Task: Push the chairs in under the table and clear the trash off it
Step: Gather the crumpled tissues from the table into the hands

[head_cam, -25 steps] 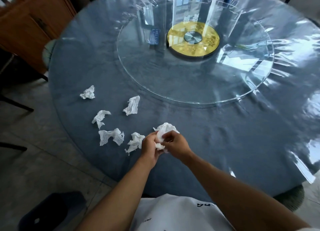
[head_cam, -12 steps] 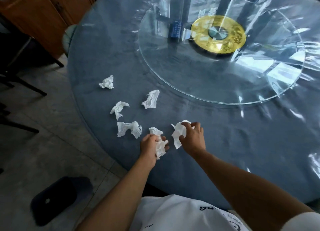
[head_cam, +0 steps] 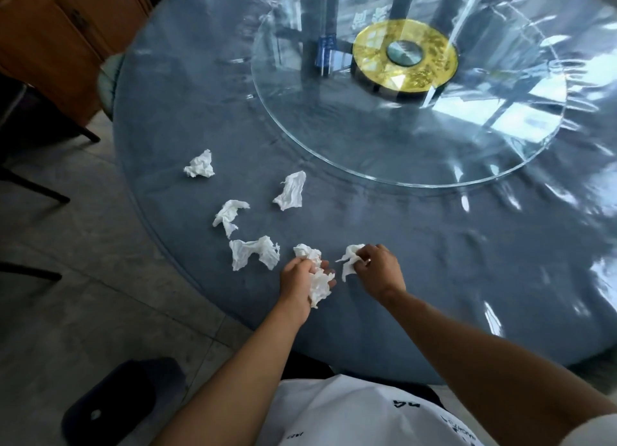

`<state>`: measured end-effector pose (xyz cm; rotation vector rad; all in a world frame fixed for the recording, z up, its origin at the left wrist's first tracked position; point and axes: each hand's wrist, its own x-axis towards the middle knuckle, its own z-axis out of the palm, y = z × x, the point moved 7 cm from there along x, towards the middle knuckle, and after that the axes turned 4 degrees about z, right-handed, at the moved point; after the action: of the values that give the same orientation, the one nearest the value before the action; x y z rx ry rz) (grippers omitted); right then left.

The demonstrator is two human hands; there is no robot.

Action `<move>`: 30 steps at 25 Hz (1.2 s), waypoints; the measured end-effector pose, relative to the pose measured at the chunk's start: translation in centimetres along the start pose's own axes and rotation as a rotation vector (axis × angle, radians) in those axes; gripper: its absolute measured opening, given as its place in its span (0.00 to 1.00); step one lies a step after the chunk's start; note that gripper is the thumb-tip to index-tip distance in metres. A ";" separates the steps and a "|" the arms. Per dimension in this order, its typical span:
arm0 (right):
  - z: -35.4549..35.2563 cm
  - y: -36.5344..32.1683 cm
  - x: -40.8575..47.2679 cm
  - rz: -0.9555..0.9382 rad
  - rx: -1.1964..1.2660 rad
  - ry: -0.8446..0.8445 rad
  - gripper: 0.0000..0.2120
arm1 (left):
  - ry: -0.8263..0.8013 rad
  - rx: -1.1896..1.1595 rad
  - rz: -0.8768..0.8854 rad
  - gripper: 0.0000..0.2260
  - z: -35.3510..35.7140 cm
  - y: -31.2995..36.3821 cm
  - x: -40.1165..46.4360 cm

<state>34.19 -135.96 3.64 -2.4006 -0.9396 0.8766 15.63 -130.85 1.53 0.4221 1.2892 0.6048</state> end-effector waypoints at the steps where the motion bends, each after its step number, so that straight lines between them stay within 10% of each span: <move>1: -0.2 -0.7 -0.6 -0.026 0.046 0.009 0.05 | -0.006 0.030 0.018 0.09 0.2 0.2 0.0; 13: 2.7 -4.7 -8.7 -0.131 0.364 -0.335 0.07 | -0.047 0.067 0.065 0.10 0.1 -0.8 -5.1; 20: 6.5 -4.8 -10.9 0.168 0.839 -0.457 0.11 | 0.142 0.184 0.215 0.04 -5.6 0.0 -5.6; 25: 6.0 -5.5 -7.6 0.021 0.194 -0.095 0.10 | 0.118 0.115 0.178 0.03 -8.2 2.5 -3.4; 30: 8.5 -9.2 -4.2 -0.023 -0.115 -0.083 0.23 | 0.061 0.115 0.121 0.04 -11.5 6.2 0.4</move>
<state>21.85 -131.37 4.50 -2.4608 -1.0740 0.9445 3.42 -126.25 2.27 0.5840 1.3679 0.6512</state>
